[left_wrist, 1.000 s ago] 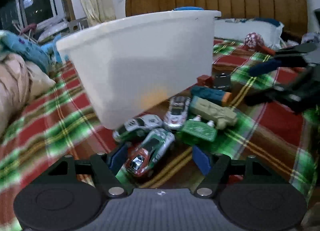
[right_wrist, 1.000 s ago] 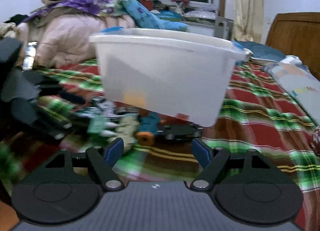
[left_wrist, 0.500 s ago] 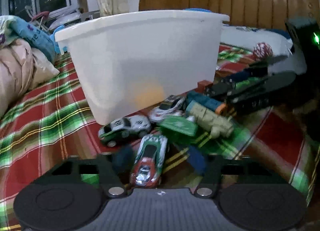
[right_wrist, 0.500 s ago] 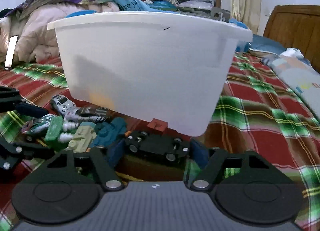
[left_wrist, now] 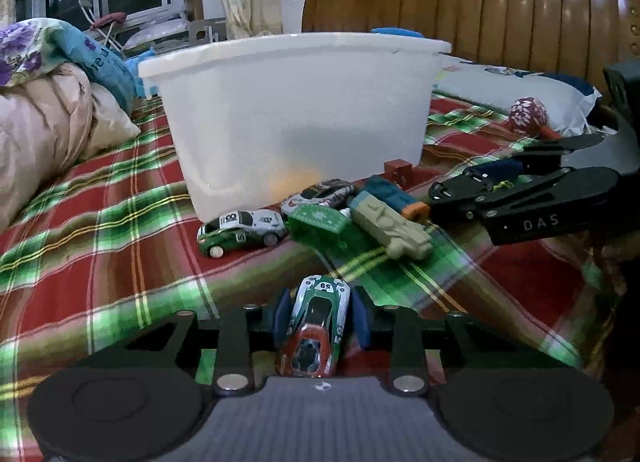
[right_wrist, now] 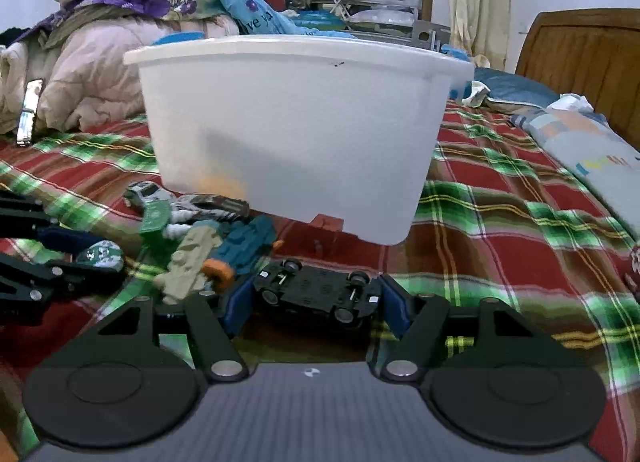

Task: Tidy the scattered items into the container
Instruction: 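Carry both toy cars over the bin and open both tools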

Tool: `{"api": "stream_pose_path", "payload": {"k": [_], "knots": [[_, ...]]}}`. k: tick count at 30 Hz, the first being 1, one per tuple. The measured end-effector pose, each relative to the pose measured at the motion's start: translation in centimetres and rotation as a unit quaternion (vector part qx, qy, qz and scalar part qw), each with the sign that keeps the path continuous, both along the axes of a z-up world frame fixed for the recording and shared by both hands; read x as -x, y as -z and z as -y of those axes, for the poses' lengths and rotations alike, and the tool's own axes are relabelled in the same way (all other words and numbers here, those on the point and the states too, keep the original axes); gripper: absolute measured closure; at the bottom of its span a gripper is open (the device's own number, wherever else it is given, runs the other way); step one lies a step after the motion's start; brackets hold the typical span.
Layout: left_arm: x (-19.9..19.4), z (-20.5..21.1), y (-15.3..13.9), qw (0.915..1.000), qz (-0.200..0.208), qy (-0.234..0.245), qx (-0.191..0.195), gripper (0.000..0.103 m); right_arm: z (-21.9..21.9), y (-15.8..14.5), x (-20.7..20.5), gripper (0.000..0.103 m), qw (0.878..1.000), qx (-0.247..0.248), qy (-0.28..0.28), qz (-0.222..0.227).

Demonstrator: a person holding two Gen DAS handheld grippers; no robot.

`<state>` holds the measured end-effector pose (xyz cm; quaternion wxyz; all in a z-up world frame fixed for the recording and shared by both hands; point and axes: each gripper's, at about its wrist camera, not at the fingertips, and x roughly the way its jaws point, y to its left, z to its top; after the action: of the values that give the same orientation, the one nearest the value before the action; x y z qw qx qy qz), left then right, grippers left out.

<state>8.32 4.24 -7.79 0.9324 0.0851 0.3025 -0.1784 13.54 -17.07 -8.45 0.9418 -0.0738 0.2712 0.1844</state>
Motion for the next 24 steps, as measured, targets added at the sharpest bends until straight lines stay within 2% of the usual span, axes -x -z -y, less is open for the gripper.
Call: {"api": "stream_pose_path", "payload": {"k": [6,12,19,24], "knots": [[1.7,-0.7,-2.1,0.9997,0.017,-0.010,0.017,0.069,-1.0,-0.6,2.5,0.035,1.000,-0.027,-0.004,0.007],[2.1,-1.4,-3.6,0.9990,0.027,-0.018,0.032,0.069,-1.7,-2.2,4.5,0.034,0.999,-0.033,-0.001,0.040],[1.9,-2.0,-5.6,0.9989,0.038,-0.015,0.024,0.069,-1.3,-3.1,4.6,0.034,0.998,-0.048,0.010,0.044],[0.8,-1.6,-8.4,0.9981,0.056,-0.011,0.022,0.069,-0.5,-3.9,3.8,0.034,0.997,-0.060,0.017,0.038]]}}
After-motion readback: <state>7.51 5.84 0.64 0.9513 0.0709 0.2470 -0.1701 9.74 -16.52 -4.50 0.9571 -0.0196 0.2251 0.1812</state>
